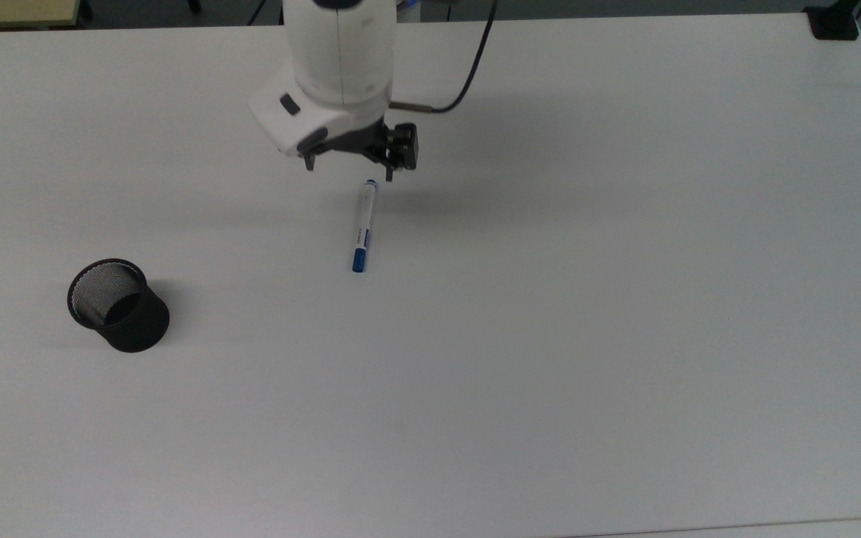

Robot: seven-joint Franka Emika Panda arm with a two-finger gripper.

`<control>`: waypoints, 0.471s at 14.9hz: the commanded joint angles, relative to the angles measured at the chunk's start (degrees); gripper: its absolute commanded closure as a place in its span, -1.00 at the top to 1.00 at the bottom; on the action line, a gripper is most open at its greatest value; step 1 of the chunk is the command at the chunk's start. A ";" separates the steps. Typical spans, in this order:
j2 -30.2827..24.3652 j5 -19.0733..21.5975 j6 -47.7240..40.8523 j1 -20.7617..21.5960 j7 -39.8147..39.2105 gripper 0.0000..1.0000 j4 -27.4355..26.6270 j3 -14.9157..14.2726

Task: Remove the marker
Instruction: 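Open the gripper, release the marker, and raise the gripper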

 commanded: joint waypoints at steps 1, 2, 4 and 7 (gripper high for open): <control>-6.99 1.02 -1.54 -2.72 -1.77 1.00 -3.29 -0.47; -8.91 1.02 -1.54 -3.43 -3.52 1.00 -4.16 -0.47; -11.30 1.90 -1.46 -4.57 -7.48 1.00 -5.93 -0.56; -11.31 3.13 -2.07 -4.93 -7.85 1.00 -5.76 -0.56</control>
